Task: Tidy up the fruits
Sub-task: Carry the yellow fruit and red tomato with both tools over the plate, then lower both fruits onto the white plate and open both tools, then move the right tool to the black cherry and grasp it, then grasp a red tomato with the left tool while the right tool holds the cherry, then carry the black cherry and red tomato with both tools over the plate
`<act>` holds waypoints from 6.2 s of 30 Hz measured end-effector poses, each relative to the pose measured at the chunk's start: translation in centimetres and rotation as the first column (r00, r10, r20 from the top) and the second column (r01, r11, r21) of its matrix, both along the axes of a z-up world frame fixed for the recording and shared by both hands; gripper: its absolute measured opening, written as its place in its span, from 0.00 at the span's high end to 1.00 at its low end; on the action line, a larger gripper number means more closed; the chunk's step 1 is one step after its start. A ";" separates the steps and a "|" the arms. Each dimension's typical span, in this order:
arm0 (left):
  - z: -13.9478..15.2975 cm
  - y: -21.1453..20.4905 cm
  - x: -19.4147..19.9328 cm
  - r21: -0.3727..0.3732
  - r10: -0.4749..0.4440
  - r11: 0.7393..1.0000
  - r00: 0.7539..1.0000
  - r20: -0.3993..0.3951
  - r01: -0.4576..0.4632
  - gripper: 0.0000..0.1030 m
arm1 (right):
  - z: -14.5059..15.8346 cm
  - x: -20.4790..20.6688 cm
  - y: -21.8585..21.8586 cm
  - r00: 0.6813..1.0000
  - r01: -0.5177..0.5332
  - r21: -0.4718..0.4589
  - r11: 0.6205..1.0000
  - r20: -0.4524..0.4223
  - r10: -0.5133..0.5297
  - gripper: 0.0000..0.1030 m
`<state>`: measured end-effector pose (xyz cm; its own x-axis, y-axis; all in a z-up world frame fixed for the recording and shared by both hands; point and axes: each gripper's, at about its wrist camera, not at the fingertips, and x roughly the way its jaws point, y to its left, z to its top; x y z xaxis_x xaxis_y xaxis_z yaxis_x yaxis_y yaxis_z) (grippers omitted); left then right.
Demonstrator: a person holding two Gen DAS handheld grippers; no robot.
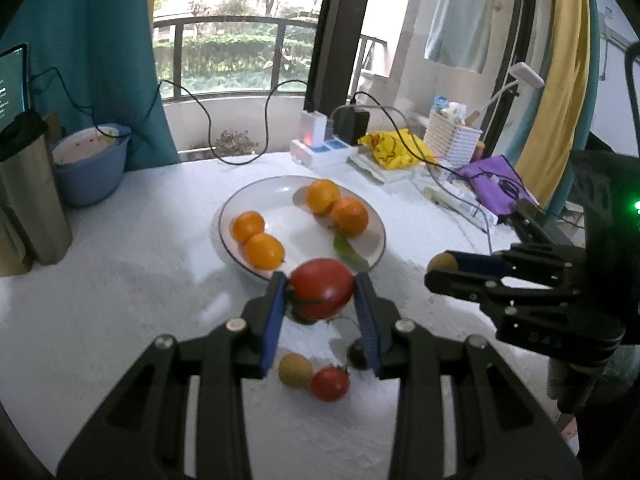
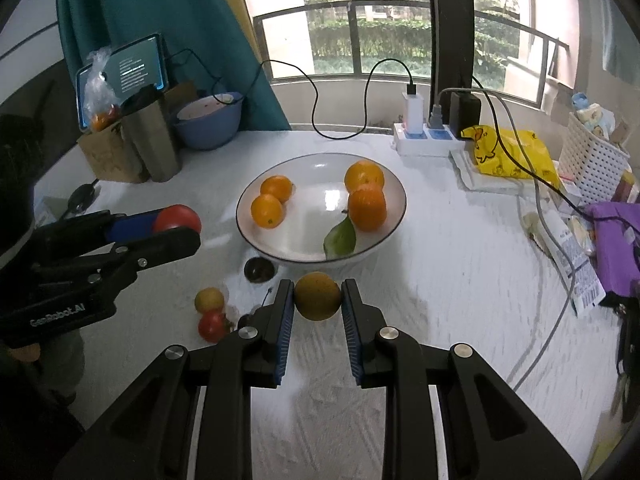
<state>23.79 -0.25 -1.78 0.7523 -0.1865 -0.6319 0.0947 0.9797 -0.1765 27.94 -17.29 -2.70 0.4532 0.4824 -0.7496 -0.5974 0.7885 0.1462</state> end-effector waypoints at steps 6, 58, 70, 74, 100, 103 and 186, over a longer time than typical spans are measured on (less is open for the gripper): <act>-0.5 0.6 1.4 -0.004 0.005 1.000 1.000 -0.007 -0.005 0.66 | -0.1 1.7 0.6 1.000 -0.002 -0.005 1.000 0.000 0.002 0.75; -1.8 3.2 3.4 -0.040 0.095 0.995 0.995 -0.021 -0.096 0.55 | -1.8 5.7 3.4 1.000 0.015 0.004 1.000 0.002 -0.015 0.66; -1.4 4.1 -0.7 -0.050 0.113 0.992 0.994 -0.001 -0.113 0.54 | -0.4 2.2 3.8 1.000 0.011 -0.004 1.000 0.026 -0.011 0.66; -1.4 4.2 -1.8 -0.054 0.114 0.992 0.993 0.004 -0.114 0.54 | -0.2 1.3 4.0 0.999 0.008 -0.008 1.000 0.032 -0.007 0.66; -5.3 4.3 -7.2 -0.067 0.139 0.987 0.988 -0.069 -0.144 0.54 | -3.0 -3.8 4.2 1.000 -0.019 -0.018 1.000 -0.024 0.018 0.65; -5.7 4.4 -7.4 -0.068 0.141 0.987 0.987 -0.078 -0.146 0.54 | -3.8 -3.8 4.2 0.999 -0.019 -0.025 0.999 -0.040 0.018 0.65; -1.6 -2.5 -2.2 0.030 0.045 0.999 0.998 -0.042 -0.044 0.72 | -0.2 -0.2 -1.5 1.000 0.021 0.064 0.998 0.013 -0.022 0.70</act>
